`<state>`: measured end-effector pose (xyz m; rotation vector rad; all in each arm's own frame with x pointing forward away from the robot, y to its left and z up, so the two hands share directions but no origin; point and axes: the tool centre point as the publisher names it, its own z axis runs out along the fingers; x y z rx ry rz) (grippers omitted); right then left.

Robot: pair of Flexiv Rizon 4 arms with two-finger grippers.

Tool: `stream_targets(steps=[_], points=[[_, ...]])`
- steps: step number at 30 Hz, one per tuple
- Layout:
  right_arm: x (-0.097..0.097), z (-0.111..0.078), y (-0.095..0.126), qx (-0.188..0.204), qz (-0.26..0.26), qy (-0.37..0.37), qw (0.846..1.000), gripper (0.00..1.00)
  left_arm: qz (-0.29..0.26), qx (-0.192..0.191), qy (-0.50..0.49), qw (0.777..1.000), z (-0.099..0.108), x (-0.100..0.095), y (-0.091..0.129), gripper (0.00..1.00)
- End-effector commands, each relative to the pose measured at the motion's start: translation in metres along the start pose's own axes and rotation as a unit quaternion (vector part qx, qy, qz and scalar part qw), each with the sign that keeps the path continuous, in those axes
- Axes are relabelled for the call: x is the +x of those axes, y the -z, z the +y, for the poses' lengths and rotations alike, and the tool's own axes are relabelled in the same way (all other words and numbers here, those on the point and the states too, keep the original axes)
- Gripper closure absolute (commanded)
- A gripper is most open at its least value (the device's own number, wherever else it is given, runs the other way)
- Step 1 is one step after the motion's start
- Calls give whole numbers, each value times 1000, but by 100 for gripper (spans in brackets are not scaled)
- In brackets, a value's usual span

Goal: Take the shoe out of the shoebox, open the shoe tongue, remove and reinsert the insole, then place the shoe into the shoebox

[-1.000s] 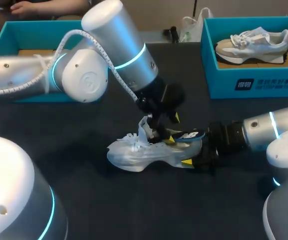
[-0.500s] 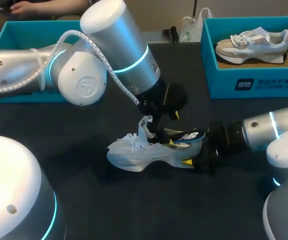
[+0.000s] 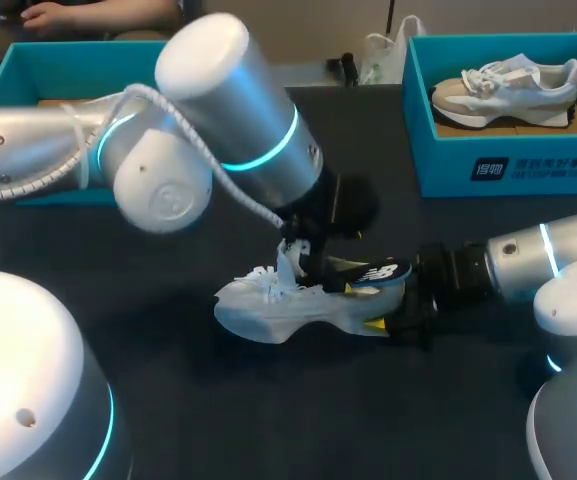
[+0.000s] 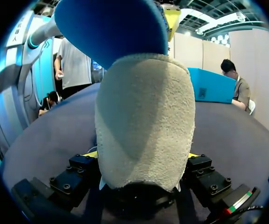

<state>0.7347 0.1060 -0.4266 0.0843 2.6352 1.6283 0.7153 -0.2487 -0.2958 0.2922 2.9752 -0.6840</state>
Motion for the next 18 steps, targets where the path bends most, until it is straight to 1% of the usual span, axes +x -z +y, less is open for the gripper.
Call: stream_targets(steps=[1,2,3,5,6,7,9,10,11,12,16,18], points=[[-3,-5,-4,1,-1,0,1000,100,-28,-3,-1,1000,0,12,-4,0],[-3,-5,-4,1,-1,0,1000,100,-25,-2,0,1000,-1,14,-5,0],[-3,-5,-4,1,-1,0,1000,100,-39,-5,-2,999,-1,16,-7,0],[-3,-5,-4,1,-1,0,1000,100,-48,-8,-5,999,-1,19,-10,0],[-3,-5,-4,1,-1,0,1000,100,-61,-11,-9,998,-2,20,-12,0],[-3,-5,-4,1,-1,0,1000,100,-57,-9,-10,998,-3,22,-13,0],[-3,-5,-4,1,-1,0,1000,100,-98,-19,-24,995,-5,24,-16,0],[-3,-5,-4,1,-1,0,1000,100,-100,-17,-27,994,-5,24,-18,0],[-3,-5,-4,1,-1,0,1000,100,-114,-24,-31,993,-6,25,-20,0],[-3,-5,-4,1,-1,0,1000,100,-120,-23,-33,992,-6,24,-22,0],[-3,-5,-4,1,-1,0,1000,100,-126,-32,-29,991,-4,21,-29,0],[-3,-5,-4,1,-1,0,1000,100,-146,-37,-26,988,-3,19,-30,0]])
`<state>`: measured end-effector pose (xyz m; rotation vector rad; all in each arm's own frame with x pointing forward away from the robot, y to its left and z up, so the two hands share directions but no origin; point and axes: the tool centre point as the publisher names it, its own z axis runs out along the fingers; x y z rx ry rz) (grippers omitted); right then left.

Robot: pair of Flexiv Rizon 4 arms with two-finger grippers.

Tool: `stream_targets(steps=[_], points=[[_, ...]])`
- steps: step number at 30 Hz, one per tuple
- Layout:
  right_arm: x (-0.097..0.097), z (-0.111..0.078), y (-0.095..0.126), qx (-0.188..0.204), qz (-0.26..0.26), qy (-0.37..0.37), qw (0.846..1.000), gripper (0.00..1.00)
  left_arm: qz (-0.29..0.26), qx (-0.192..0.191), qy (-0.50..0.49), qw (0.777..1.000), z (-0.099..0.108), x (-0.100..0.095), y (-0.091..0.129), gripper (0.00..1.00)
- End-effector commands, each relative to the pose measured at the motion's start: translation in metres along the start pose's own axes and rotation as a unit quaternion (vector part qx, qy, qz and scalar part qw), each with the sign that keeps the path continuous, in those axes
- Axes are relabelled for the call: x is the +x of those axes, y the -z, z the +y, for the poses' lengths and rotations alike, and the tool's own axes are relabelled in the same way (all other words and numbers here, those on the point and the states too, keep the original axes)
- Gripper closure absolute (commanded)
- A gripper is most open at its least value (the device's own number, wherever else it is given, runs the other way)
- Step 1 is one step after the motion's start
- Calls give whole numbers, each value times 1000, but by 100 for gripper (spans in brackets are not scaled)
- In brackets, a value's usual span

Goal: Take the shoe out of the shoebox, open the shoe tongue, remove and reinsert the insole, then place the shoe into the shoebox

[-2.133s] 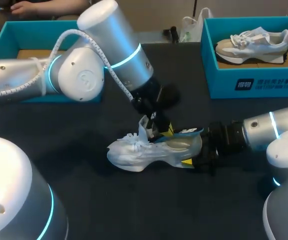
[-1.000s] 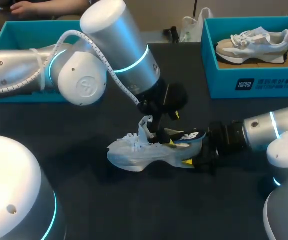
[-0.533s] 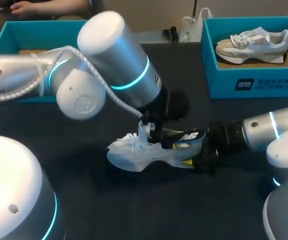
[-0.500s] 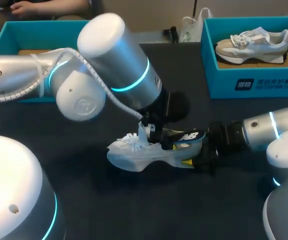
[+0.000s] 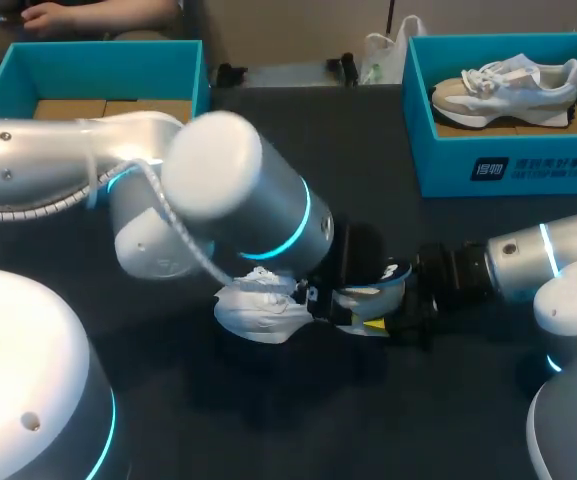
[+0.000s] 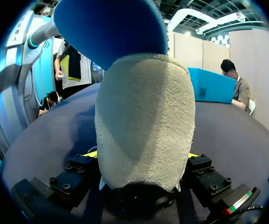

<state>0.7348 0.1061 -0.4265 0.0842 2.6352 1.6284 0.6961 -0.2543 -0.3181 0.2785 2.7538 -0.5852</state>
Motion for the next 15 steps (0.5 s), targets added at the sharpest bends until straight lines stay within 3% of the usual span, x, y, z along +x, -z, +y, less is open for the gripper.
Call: stream_targets(steps=[1,15], points=[[-3,-5,-4,1,-1,0,1000,100,-25,-9,10,1000,-4,0,-9,0],[-3,-5,-4,1,-1,0,1000,100,-100,-17,42,994,-1,-14,-18,3]])
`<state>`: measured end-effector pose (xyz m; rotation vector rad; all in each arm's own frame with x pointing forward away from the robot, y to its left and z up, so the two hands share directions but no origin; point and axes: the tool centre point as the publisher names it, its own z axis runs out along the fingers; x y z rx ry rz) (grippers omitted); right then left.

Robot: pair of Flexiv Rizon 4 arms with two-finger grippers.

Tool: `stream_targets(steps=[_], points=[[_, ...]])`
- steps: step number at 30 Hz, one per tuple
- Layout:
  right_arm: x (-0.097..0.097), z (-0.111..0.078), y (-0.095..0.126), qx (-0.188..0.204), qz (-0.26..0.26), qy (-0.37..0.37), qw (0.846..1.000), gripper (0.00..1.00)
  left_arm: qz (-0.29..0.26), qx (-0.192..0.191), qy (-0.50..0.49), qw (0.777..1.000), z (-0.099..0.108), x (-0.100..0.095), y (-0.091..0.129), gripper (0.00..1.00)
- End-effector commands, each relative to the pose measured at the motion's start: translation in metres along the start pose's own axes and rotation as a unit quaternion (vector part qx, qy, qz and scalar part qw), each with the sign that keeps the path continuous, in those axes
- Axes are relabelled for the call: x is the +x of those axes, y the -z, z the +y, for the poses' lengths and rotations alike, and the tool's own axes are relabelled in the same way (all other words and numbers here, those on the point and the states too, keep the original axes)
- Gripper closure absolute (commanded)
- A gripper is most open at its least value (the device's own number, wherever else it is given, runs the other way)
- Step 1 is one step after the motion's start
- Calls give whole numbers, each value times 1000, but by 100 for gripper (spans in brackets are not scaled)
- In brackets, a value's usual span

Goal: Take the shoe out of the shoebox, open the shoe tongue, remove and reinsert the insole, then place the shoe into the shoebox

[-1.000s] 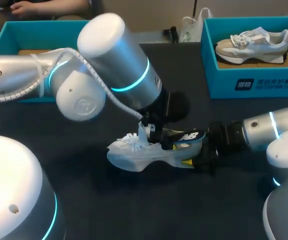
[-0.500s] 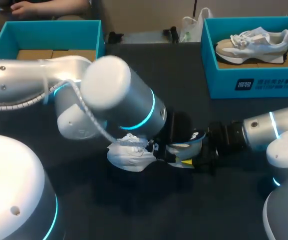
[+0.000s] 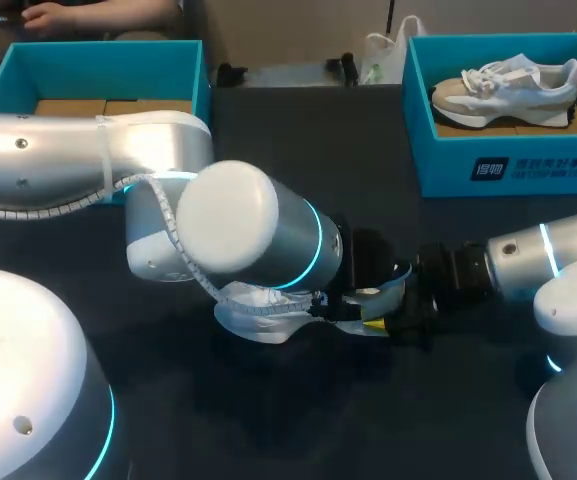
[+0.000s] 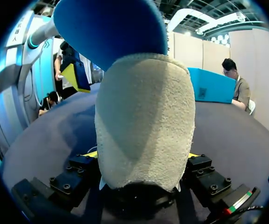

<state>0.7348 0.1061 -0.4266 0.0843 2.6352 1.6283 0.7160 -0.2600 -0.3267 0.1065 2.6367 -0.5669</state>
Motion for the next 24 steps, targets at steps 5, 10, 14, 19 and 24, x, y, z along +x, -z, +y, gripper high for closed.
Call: stream_targets(steps=[5,10,14,19,24], points=[[-3,-5,-4,1,-1,0,1000,100,-44,0,2,999,-4,-1,-5,18],[-3,-5,-4,1,-1,0,1000,100,-56,5,-5,998,-6,-3,-6,26],[-3,-5,-4,1,-1,0,1000,100,-64,5,-10,998,-8,-3,-9,35],[-3,-5,-4,1,-1,0,1000,100,-63,2,-13,998,-6,-4,-14,33],[-3,-5,-4,1,-1,0,1000,100,-71,8,-23,997,-3,-1,-18,45]])
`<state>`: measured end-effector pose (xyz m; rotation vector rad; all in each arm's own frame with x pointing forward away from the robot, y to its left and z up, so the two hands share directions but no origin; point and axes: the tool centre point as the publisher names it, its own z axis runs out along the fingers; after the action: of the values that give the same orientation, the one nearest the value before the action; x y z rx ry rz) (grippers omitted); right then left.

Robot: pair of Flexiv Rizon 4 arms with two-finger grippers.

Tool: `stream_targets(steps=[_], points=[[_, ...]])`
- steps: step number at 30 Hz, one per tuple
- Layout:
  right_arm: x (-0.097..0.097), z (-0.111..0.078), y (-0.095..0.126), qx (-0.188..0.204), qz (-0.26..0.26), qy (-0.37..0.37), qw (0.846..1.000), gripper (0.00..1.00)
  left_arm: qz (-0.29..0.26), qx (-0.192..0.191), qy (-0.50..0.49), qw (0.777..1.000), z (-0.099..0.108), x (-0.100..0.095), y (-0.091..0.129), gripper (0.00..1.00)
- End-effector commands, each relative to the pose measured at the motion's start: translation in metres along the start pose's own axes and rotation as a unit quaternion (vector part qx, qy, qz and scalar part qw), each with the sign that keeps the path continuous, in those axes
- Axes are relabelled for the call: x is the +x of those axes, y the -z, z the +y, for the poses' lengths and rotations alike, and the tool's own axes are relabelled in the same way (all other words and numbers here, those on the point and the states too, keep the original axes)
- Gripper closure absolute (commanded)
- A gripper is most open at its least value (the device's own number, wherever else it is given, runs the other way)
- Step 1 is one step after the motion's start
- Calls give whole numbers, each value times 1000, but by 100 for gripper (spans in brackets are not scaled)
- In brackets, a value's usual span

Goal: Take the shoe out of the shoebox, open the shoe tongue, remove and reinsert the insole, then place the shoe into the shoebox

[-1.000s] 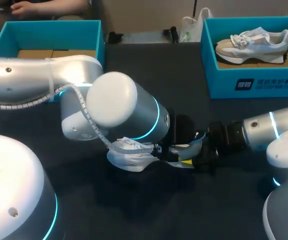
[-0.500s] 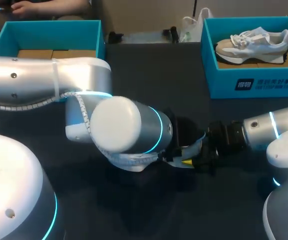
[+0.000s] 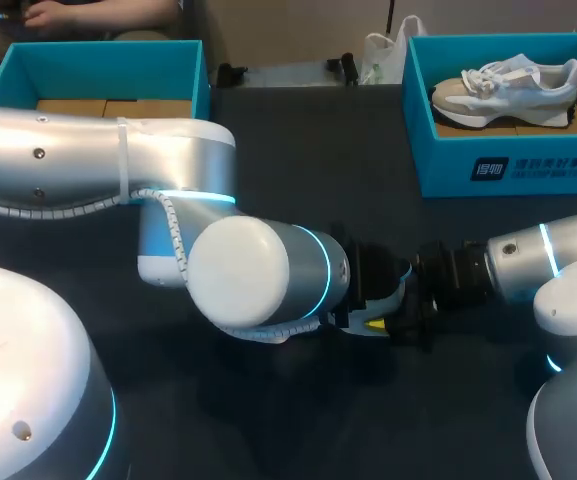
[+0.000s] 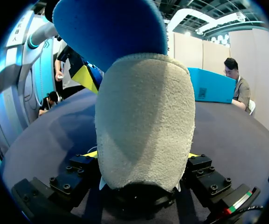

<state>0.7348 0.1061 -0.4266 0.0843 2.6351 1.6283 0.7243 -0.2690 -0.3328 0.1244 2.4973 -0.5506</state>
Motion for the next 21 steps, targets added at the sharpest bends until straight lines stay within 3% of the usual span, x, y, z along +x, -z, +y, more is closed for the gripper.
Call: stream_targets(steps=[1,5,9,15,21], points=[[-3,-5,-4,1,-1,0,1000,100,-9,5,-2,1000,1,5,-5,46],[-3,-5,-4,1,-1,0,1000,100,-11,5,1,1000,4,5,-6,61],[-3,-5,-4,1,-1,0,1000,100,-11,4,3,1000,7,7,-5,69],[-3,-5,-4,1,-1,0,1000,100,-8,1,16,1000,11,8,-5,100],[-3,-5,-4,1,-1,0,1000,100,-3,-5,27,1000,11,11,-6,100]])
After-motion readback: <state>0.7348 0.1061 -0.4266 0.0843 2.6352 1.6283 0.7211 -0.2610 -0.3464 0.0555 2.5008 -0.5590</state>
